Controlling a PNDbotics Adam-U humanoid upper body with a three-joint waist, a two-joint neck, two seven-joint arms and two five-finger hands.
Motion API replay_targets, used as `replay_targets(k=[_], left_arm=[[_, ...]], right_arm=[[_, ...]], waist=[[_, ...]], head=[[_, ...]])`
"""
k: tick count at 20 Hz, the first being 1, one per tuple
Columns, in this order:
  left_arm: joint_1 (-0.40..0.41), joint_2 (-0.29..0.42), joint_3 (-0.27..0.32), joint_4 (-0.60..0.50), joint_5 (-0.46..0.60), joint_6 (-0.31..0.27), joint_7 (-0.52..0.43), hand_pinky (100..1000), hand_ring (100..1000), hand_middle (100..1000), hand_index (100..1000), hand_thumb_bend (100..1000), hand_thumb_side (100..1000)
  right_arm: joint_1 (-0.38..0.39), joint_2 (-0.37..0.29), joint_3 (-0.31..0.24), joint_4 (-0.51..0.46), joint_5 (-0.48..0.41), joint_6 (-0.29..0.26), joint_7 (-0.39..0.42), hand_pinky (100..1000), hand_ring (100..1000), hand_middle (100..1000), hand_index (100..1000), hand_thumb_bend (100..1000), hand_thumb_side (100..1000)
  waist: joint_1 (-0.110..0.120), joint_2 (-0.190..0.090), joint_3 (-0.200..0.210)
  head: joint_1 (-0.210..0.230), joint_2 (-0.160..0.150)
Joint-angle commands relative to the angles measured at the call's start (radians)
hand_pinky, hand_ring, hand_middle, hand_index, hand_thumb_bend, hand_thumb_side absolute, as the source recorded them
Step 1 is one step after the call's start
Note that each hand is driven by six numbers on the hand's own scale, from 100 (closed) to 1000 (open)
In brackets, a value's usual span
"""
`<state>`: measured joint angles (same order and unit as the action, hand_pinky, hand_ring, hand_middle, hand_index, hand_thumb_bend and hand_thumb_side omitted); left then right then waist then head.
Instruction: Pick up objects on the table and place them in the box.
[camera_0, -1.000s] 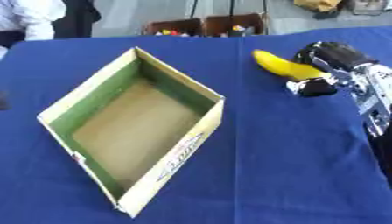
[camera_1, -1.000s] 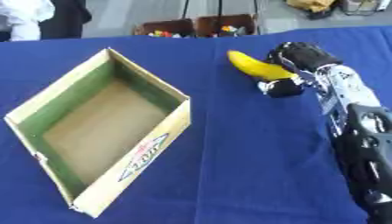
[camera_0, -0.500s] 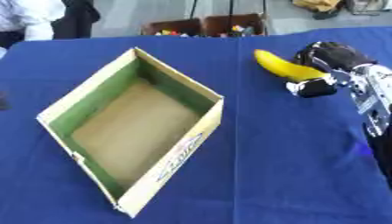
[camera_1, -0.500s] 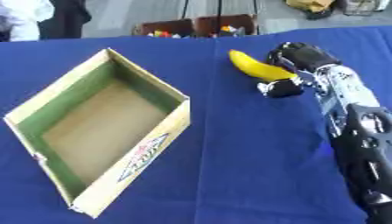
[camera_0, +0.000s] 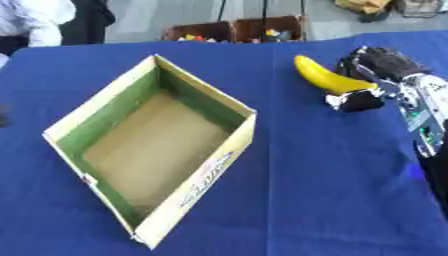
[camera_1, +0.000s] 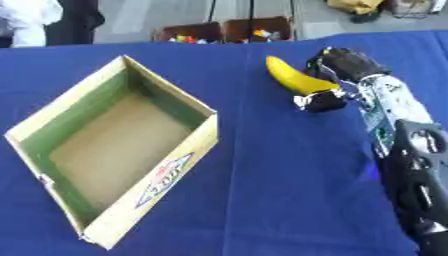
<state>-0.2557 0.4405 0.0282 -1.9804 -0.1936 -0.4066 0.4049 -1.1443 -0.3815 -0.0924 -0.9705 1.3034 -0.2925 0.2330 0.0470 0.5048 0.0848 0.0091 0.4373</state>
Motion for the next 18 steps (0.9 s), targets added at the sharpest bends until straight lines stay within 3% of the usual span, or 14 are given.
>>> replay_targets(k=[1, 18], left_arm=[[-0.002, 0.015, 0.002, -0.02, 0.004, 0.003, 0.0, 682, 720, 829, 883, 100, 855], [-0.003, 0.014, 0.002, -0.02, 0.006, 0.006, 0.0, 684, 721, 830, 884, 100, 858]], right_arm=[[-0.024, -0.01, -0.005, -0.014, -0.018, 0.004, -0.024, 492, 545, 434, 638, 252, 561], [-0.029, -0.015, -0.003, -0.027, -0.064, 0.007, -0.053, 483, 525, 404, 620, 101, 556]], waist=[[-0.005, -0.24, 0.002], [-0.006, -0.239, 0.003]], head=[[0.0, -0.014], [0.0, -0.018]])
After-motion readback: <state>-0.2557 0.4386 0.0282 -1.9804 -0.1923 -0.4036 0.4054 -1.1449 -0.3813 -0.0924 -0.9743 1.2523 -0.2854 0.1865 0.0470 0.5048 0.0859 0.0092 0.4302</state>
